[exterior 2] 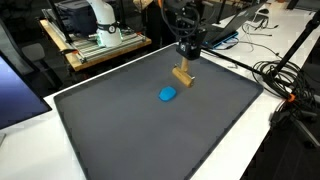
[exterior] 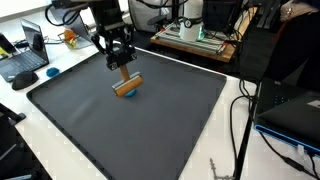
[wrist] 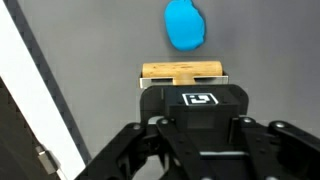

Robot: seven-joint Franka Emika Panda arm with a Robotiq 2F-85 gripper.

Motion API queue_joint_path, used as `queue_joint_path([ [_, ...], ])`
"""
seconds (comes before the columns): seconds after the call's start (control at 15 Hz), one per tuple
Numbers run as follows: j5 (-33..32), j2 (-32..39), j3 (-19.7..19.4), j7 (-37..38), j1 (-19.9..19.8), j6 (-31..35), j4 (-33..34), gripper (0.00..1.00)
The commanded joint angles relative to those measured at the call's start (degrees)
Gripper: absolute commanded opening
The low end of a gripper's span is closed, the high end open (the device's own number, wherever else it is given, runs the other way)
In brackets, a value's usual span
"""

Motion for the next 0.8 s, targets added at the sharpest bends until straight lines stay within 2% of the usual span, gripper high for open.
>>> queue_joint_path([
  [0.0, 4.67, -7.15, -1.04, 7.36, -0.03, -3.86, -2.7, 0.21],
  [0.33, 1.58, -10.89, -2.82, 24.71, 1.41, -4.33, -4.27, 0.21],
  [0.73, -2.1, -10.02, -3.95, 45.2, 1.85, -5.59, -3.49, 0.21],
])
